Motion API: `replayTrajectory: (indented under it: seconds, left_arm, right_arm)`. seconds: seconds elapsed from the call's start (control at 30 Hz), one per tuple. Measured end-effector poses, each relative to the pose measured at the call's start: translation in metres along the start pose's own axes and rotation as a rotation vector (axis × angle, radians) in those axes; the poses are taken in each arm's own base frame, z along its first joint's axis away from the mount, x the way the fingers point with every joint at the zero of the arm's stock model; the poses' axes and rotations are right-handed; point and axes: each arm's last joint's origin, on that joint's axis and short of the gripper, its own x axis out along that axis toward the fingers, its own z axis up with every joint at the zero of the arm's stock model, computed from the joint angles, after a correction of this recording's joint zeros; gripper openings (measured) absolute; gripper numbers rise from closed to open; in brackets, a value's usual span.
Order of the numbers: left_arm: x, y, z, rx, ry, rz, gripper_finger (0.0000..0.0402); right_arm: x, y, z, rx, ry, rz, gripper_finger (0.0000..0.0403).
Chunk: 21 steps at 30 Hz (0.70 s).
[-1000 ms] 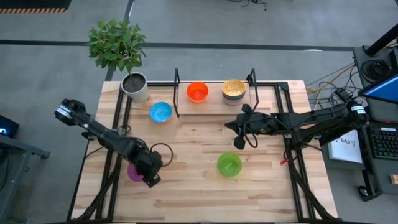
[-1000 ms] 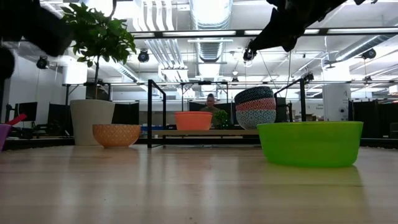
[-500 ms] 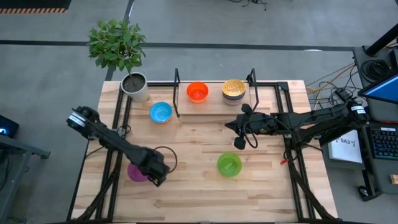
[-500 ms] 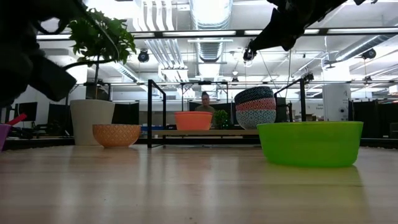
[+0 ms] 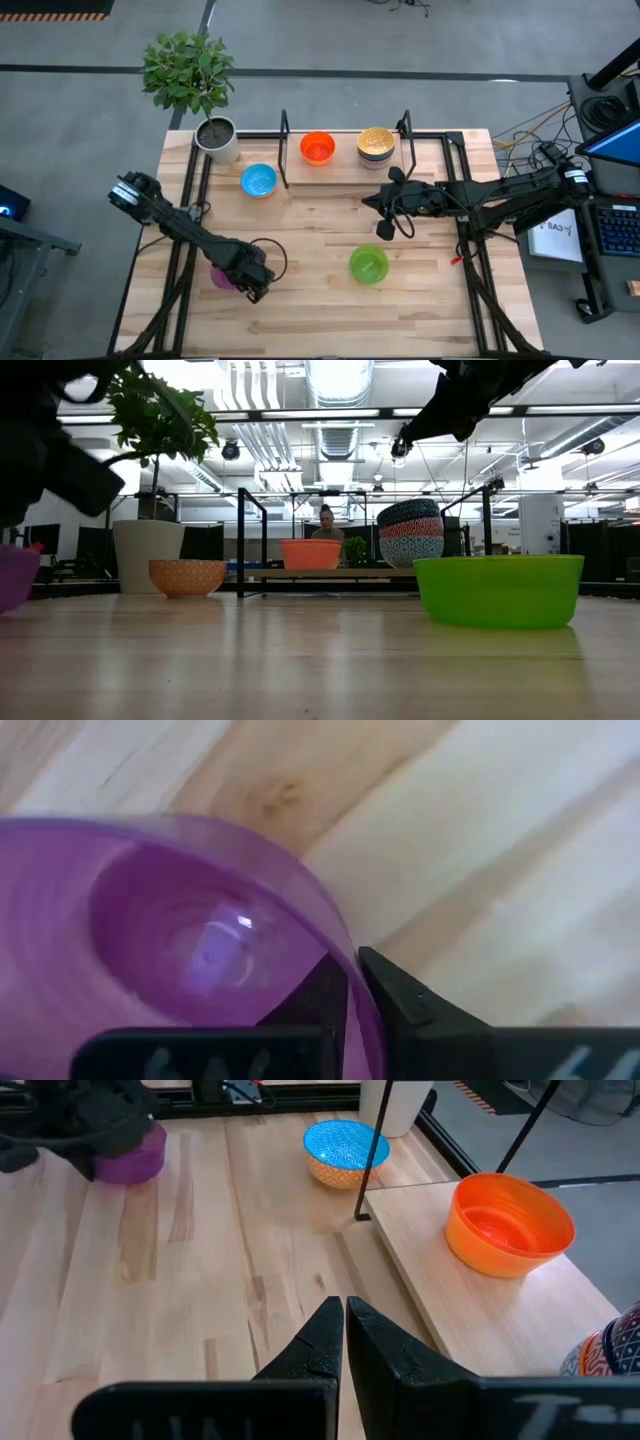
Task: Place and stack bowls onto a shelf
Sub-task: Stack the violet bowl on top of the orange bowl on the shelf
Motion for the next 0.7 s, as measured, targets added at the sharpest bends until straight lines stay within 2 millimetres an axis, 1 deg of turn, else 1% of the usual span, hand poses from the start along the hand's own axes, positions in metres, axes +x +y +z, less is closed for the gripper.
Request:
replayTrajectory:
  seconds: [0.1,0.23,0.33,0.43,0.57,0.7]
  left_arm:
    - [-0.015,-0.008,-0.001,0.065,-0.008,-0.033,0.0001]
    - [-0.048,-0.034,-0.003,0.278,-0.057,-0.15,0.0]
    - [-0.076,-0.056,-0.003,0.479,-0.163,-0.215,0.0]
    - [-0.102,-0.07,0.004,0.616,-0.32,-0.197,0.0]
    - [-0.129,-0.078,0.019,0.716,-0.447,-0.153,0.0]
    - [-0.15,-0.076,0.039,0.802,-0.527,-0.121,0.0]
  right_arm:
    - [0.0,0.0,0.0,-0.005,0.0,0.0,0.0009]
    - [0.0,0.0,0.0,-0.007,0.0,0.0,0.0009]
    - [0.0,0.0,0.0,-0.007,0.0,0.0,0.0009]
    - [0.0,0.0,0.0,-0.007,-0.001,0.0,0.0009]
    - [-0.001,0.0,0.0,-0.006,-0.003,0.001,0.0009]
    - [-0.004,-0.001,0.002,-0.005,-0.003,0.011,0.0009]
